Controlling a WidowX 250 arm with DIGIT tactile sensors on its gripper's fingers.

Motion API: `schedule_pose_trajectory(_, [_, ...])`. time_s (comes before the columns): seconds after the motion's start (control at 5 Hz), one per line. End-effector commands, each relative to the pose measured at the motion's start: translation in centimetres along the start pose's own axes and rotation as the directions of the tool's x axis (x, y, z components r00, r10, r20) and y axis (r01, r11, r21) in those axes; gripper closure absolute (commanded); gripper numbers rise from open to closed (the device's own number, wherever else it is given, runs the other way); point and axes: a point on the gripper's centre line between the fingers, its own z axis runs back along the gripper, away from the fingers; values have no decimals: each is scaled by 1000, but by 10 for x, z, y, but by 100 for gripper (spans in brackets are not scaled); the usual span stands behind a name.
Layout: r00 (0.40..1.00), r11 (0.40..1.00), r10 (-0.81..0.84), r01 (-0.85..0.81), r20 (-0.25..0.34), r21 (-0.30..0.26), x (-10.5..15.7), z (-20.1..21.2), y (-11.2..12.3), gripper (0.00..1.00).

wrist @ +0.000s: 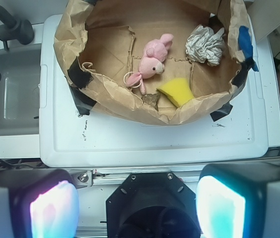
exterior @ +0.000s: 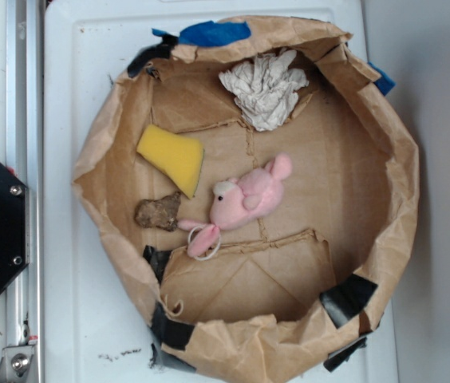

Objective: Grab the pink bunny.

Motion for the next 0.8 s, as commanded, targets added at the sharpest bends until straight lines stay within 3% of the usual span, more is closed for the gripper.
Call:
schedule_pose_trajectory(0.0, [1000, 1000, 0, 0, 0, 0, 0, 0, 0, 0])
schedule_pose_trajectory(0.6, [996, 996, 84, -84, -4, -6, 81, -37, 31, 0])
